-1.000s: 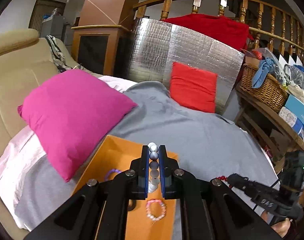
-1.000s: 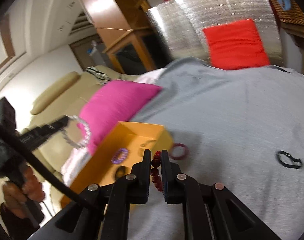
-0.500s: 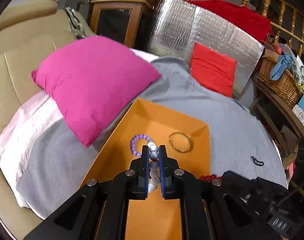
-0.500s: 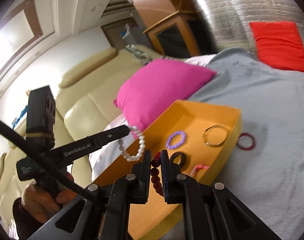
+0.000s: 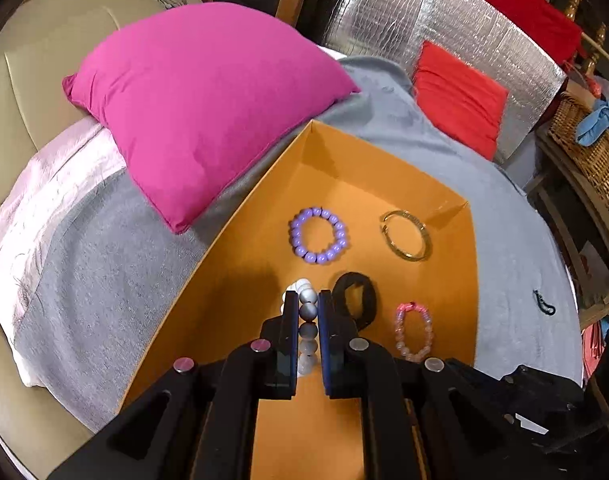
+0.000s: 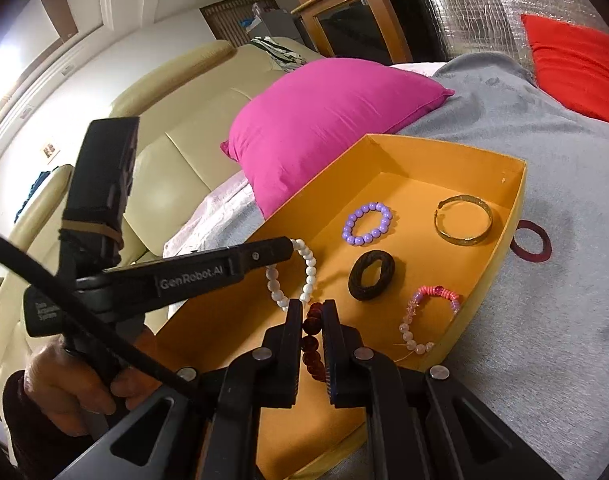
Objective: Organize jewelry
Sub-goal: 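Lower both bracelets into the orange box and open both tools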
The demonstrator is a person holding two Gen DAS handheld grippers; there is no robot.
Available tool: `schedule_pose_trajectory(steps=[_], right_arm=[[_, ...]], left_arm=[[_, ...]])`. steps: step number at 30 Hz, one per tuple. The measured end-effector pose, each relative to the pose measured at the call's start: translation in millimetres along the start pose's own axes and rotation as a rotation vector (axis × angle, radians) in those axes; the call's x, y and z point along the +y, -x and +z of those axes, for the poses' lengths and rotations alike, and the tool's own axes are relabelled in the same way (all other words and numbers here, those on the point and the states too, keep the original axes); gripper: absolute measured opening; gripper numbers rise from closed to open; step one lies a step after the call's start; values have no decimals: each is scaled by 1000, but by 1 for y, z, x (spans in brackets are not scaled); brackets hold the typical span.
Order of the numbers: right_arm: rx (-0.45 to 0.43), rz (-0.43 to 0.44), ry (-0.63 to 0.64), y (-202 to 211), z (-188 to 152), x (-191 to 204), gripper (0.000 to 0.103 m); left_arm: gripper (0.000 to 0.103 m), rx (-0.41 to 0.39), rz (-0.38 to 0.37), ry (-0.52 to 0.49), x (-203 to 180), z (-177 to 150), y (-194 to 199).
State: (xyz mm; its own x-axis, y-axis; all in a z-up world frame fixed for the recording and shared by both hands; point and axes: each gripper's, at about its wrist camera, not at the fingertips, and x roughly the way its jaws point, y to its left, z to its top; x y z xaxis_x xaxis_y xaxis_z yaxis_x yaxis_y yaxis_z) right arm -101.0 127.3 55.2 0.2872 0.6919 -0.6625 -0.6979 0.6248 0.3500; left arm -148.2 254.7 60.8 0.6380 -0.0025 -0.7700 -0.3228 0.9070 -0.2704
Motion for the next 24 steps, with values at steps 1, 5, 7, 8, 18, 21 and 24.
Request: schedule_pose_trajectory(steps=[1, 5, 7, 8, 18, 21, 24], right_arm=[[3, -2, 1, -1, 0, -1, 11], [18, -10, 2, -6, 1, -1, 11], [23, -17, 1, -9, 2, -2, 11], [27, -19, -1, -10, 2, -2, 11], [-3, -74, -27, -6, 9, -13, 12], [-57, -83, -46, 9, 14, -21, 12], [-104, -99, -74, 27, 18, -35, 12]], left_arm=[[9, 2, 6, -1, 0, 0, -1], [9, 11, 12, 7, 3, 2, -5], [9, 17, 17, 9, 3, 2, -7], [9, 18, 20, 10, 4, 2, -7], [9, 6, 99, 21, 7, 8, -11], [9, -21, 115, -11, 0, 10, -7], [20, -45, 148, -51, -9, 12, -5]])
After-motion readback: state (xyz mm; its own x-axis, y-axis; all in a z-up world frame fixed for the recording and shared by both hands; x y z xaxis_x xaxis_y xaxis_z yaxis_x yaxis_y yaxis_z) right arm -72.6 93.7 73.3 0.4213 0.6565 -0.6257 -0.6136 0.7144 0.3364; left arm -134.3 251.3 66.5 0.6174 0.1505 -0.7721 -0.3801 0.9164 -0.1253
